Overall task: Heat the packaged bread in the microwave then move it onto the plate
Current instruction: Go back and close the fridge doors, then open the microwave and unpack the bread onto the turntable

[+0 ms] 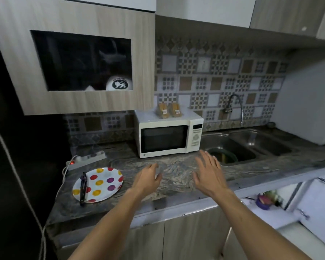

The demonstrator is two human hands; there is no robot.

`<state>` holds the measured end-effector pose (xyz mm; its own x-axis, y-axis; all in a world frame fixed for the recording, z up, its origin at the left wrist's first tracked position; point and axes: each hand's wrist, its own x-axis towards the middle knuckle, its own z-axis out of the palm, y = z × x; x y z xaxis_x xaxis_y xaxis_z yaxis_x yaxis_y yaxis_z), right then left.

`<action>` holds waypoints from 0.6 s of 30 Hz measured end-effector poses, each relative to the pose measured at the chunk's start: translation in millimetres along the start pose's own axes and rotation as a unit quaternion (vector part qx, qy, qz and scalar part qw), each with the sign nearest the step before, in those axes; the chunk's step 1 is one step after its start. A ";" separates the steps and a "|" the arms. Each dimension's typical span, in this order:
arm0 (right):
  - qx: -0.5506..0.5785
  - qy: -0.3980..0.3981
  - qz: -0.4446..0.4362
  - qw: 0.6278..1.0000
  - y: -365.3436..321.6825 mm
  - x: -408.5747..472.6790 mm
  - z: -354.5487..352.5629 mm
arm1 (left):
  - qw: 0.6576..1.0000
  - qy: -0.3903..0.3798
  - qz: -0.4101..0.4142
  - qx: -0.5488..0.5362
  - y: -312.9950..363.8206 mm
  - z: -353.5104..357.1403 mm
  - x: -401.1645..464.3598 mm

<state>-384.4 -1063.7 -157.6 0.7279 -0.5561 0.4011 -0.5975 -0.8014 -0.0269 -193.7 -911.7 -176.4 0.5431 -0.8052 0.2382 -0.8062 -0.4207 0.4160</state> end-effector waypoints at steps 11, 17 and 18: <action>0.041 -0.014 0.069 0.997 33.7 119.0 44.6 | 0.997 -0.073 0.023 0.017 -3.7 42.0 152.6; 0.053 -0.028 0.073 0.996 65.8 165.2 69.1 | 0.995 -0.095 0.020 0.030 3.6 73.5 215.9; 0.051 -0.029 0.070 0.996 72.9 173.5 73.5 | 0.995 -0.096 0.016 0.029 6.7 78.6 224.7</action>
<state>-277.0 -1234.8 -157.3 0.6596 -0.6740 0.3327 -0.6598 -0.7312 -0.1733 -95.5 -1128.3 -189.1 0.4673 -0.8808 0.0758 -0.8372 -0.4134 0.3580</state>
